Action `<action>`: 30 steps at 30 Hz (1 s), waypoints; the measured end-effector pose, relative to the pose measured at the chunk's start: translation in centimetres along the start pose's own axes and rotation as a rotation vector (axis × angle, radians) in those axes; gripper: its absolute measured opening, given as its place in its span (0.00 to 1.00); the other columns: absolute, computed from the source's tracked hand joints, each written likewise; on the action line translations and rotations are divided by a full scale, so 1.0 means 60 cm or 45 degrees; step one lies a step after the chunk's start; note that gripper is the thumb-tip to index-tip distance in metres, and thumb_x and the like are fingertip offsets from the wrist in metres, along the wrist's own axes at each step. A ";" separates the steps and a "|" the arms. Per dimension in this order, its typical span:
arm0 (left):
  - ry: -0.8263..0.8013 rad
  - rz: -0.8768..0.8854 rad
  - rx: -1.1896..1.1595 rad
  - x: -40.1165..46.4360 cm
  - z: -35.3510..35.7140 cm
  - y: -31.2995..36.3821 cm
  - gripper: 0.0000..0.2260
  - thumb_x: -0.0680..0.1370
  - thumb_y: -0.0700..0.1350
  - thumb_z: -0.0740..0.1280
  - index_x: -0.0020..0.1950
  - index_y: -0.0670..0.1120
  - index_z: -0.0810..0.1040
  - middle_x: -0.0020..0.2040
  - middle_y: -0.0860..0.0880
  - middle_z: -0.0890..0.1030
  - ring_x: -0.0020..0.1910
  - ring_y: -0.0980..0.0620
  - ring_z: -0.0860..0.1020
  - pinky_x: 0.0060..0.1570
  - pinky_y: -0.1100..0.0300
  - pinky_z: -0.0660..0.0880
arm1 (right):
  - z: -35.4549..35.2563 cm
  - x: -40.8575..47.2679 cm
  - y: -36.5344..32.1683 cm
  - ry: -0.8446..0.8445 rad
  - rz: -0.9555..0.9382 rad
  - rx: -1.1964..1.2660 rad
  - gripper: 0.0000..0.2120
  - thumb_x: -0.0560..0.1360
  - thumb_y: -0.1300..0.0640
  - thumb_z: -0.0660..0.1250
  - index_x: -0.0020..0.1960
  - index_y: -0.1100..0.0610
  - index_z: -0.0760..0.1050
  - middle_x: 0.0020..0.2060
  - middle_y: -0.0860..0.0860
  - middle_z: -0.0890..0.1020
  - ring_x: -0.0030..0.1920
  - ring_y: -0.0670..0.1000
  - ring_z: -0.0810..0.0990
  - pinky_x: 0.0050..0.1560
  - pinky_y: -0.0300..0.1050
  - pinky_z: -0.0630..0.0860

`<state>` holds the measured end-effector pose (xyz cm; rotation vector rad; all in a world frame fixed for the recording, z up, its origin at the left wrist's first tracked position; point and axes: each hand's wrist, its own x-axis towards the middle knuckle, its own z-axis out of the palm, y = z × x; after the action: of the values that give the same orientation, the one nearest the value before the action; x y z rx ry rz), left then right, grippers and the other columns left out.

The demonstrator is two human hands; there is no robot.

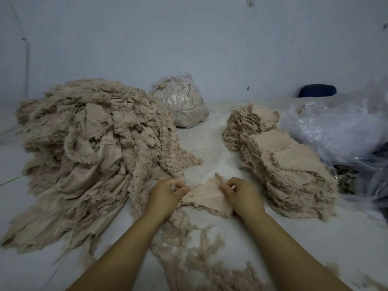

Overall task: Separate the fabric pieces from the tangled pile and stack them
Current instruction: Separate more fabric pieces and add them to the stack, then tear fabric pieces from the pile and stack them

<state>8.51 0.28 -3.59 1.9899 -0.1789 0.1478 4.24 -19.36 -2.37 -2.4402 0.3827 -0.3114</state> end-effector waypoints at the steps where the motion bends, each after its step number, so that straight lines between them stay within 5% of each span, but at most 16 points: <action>1: 0.007 0.051 -0.054 -0.003 0.001 0.003 0.03 0.73 0.43 0.73 0.39 0.49 0.82 0.36 0.53 0.82 0.36 0.55 0.79 0.37 0.63 0.74 | -0.002 0.000 0.001 -0.002 0.000 0.082 0.11 0.77 0.45 0.64 0.41 0.50 0.76 0.37 0.50 0.81 0.41 0.53 0.79 0.37 0.44 0.73; 5: 0.045 0.166 -0.020 -0.003 0.003 0.003 0.09 0.75 0.44 0.71 0.37 0.56 0.79 0.36 0.56 0.82 0.35 0.58 0.79 0.36 0.64 0.75 | -0.006 -0.001 0.002 0.083 -0.019 0.224 0.10 0.77 0.47 0.65 0.38 0.49 0.75 0.36 0.49 0.80 0.41 0.52 0.78 0.42 0.47 0.75; 9: -0.002 0.094 0.116 0.001 0.006 -0.008 0.04 0.76 0.45 0.69 0.47 0.46 0.82 0.45 0.48 0.83 0.44 0.50 0.80 0.47 0.56 0.77 | -0.008 -0.006 0.001 0.069 -0.045 0.067 0.07 0.78 0.48 0.63 0.51 0.50 0.75 0.43 0.51 0.80 0.44 0.53 0.79 0.41 0.46 0.75; 12: 0.095 0.117 0.056 -0.002 0.004 0.003 0.05 0.78 0.46 0.66 0.44 0.49 0.80 0.39 0.53 0.81 0.40 0.54 0.79 0.38 0.65 0.73 | -0.008 -0.019 -0.008 0.131 -0.281 0.054 0.08 0.78 0.49 0.63 0.55 0.50 0.76 0.44 0.47 0.76 0.42 0.47 0.75 0.41 0.42 0.71; 16: 0.087 -0.038 -0.719 -0.004 0.000 0.039 0.10 0.80 0.43 0.61 0.41 0.45 0.77 0.34 0.51 0.79 0.29 0.56 0.72 0.29 0.65 0.70 | -0.009 -0.047 -0.033 -0.181 -0.569 0.244 0.10 0.78 0.46 0.64 0.51 0.48 0.82 0.46 0.46 0.80 0.47 0.43 0.77 0.49 0.26 0.67; 19: -0.009 -0.073 -1.100 -0.011 0.003 0.063 0.11 0.81 0.43 0.60 0.39 0.42 0.74 0.28 0.49 0.72 0.23 0.57 0.65 0.22 0.67 0.65 | -0.008 -0.066 -0.058 -0.462 -0.464 0.657 0.08 0.72 0.41 0.68 0.45 0.44 0.81 0.40 0.44 0.82 0.41 0.40 0.79 0.44 0.29 0.72; 21: 0.005 -0.104 -1.177 -0.017 0.011 0.074 0.11 0.80 0.44 0.61 0.39 0.41 0.73 0.28 0.48 0.70 0.23 0.57 0.65 0.22 0.67 0.65 | 0.002 -0.072 -0.064 -0.562 -0.444 0.688 0.05 0.72 0.50 0.73 0.40 0.49 0.79 0.33 0.43 0.79 0.34 0.40 0.75 0.38 0.31 0.71; 25: -0.158 -0.330 -1.129 -0.024 0.006 0.083 0.18 0.72 0.57 0.64 0.43 0.42 0.78 0.35 0.45 0.81 0.34 0.51 0.80 0.32 0.60 0.77 | 0.003 -0.069 -0.060 -0.444 -0.332 0.856 0.11 0.77 0.59 0.68 0.37 0.55 0.71 0.31 0.50 0.74 0.33 0.45 0.72 0.36 0.38 0.70; 28: -0.511 -0.454 -1.139 -0.031 -0.001 0.081 0.18 0.70 0.48 0.69 0.53 0.37 0.78 0.47 0.38 0.83 0.46 0.43 0.82 0.46 0.48 0.81 | 0.004 -0.064 -0.056 -0.416 -0.157 1.098 0.09 0.77 0.58 0.67 0.43 0.60 0.69 0.38 0.57 0.73 0.39 0.54 0.72 0.41 0.49 0.70; 30: -0.510 -0.473 -1.129 -0.032 0.001 0.077 0.16 0.67 0.39 0.71 0.53 0.36 0.77 0.46 0.38 0.82 0.45 0.44 0.82 0.48 0.50 0.80 | 0.008 -0.063 -0.054 -0.344 -0.092 1.154 0.09 0.75 0.59 0.69 0.42 0.59 0.69 0.38 0.58 0.73 0.40 0.55 0.72 0.41 0.51 0.70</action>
<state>5.74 -1.54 0.18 1.1139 -0.0988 -0.4981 1.53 -15.33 -1.16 -1.5716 0.0082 -0.1318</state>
